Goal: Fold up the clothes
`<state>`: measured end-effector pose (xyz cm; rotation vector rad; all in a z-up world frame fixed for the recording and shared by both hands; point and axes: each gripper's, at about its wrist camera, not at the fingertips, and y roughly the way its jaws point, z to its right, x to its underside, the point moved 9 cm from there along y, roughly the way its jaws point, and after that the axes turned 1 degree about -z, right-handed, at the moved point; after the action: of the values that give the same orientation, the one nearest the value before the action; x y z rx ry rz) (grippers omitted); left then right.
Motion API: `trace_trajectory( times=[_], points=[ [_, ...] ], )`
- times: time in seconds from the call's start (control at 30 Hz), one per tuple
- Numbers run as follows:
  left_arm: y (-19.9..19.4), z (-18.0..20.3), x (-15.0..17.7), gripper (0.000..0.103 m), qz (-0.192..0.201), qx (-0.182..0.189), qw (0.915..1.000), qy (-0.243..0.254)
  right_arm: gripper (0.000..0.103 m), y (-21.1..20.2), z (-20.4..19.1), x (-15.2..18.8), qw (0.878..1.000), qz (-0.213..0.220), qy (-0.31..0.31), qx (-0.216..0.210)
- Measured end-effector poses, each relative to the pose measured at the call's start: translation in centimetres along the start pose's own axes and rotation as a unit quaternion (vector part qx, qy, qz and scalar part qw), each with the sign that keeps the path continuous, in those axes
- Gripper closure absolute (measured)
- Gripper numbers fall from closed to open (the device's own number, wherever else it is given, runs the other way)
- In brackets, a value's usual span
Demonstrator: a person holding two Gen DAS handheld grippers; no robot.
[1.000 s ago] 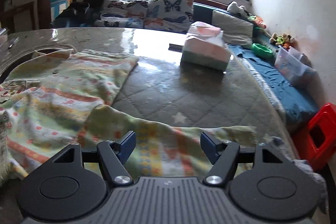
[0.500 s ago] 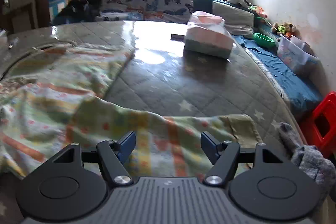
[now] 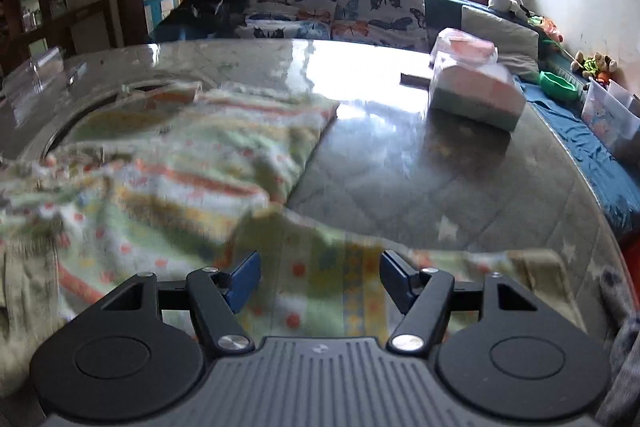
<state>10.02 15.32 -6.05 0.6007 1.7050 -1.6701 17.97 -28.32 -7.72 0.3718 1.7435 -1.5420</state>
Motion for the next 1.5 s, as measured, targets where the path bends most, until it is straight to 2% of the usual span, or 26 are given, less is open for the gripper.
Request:
trace_trajectory(
  times=[0.13,0.27,0.33,0.4,0.43,0.5,0.7,0.83,0.87,0.9,0.93,1.0,1.07,1.13,1.2,1.3,1.37,1.43,1.5],
  points=[
    [1.2,2.5,-3.5,0.086,0.013,0.037,0.9991,0.016,0.040,0.6,-0.2,-3.0,1.000,0.015,0.001,-0.013],
    [4.9,5.6,-7.1,0.085,0.012,0.060,0.9967,0.053,0.044,2.6,-0.4,-6.6,0.999,0.023,0.010,-0.027],
    [7.1,6.8,-8.4,0.066,0.003,0.074,0.9953,0.063,0.045,4.1,-0.2,-8.0,0.999,0.018,0.019,-0.034],
    [9.1,7.3,-9.4,0.056,-0.002,0.072,0.9951,0.068,0.052,5.6,0.0,-9.4,0.999,0.012,0.027,-0.038],
    [10.0,7.5,-9.8,0.055,-0.004,0.072,0.9947,0.073,0.052,6.5,0.1,-9.9,0.999,0.009,0.029,-0.037],
    [11.9,7.8,-10.4,0.056,-0.011,0.070,0.9942,0.081,0.054,8.2,0.3,-10.9,0.999,0.000,0.034,-0.034],
    [14.7,9.0,-10.2,0.058,-0.034,0.099,0.9869,0.123,0.059,12.6,1.4,-11.8,0.997,-0.028,0.063,-0.035],
    [15.6,9.8,-10.0,0.070,-0.041,0.121,0.9811,0.145,0.062,14.5,1.4,-11.8,0.996,-0.037,0.067,-0.038],
    [15.7,10.0,-10.0,0.071,-0.039,0.126,0.9797,0.151,0.067,14.6,1.3,-11.9,0.997,-0.036,0.063,-0.038],
    [15.8,10.1,-10.0,0.077,-0.038,0.130,0.9783,0.157,0.074,14.7,1.2,-12.0,0.997,-0.036,0.063,-0.040],
    [15.8,10.3,-10.1,0.089,-0.036,0.133,0.9770,0.163,0.087,14.9,1.0,-12.3,0.996,-0.037,0.063,-0.047],
    [15.9,10.5,-10.6,0.096,-0.030,0.132,0.9770,0.165,0.092,14.9,0.5,-12.6,0.997,-0.035,0.047,-0.045],
    [15.9,10.4,-11.4,0.098,-0.019,0.122,0.9788,0.164,0.093,14.5,0.0,-13.2,0.999,-0.023,0.028,-0.039],
    [15.8,9.6,-12.6,0.098,0.008,0.091,0.9861,0.139,0.093,13.6,-0.1,-14.5,0.999,0.014,0.020,-0.026],
    [16.0,8.6,-13.6,0.098,0.021,0.074,0.9920,0.100,0.092,13.8,0.1,-15.2,0.999,0.029,0.022,-0.017],
    [17.5,8.8,-13.5,0.097,0.007,0.070,0.9928,0.097,0.085,15.5,0.1,-15.1,1.000,0.010,0.019,-0.007],
    [18.4,9.1,-13.3,0.093,-0.003,0.068,0.9926,0.100,0.083,16.4,0.2,-14.9,1.000,-0.004,0.016,0.002],
    [18.6,9.2,-13.3,0.090,-0.007,0.066,0.9926,0.102,0.081,16.0,0.1,-15.1,1.000,0.004,0.013,0.006],
    [18.2,9.3,-13.6,0.085,0.001,0.066,0.9926,0.102,0.079,15.2,-0.6,-15.3,1.000,0.007,0.000,-0.007]
  ],
)
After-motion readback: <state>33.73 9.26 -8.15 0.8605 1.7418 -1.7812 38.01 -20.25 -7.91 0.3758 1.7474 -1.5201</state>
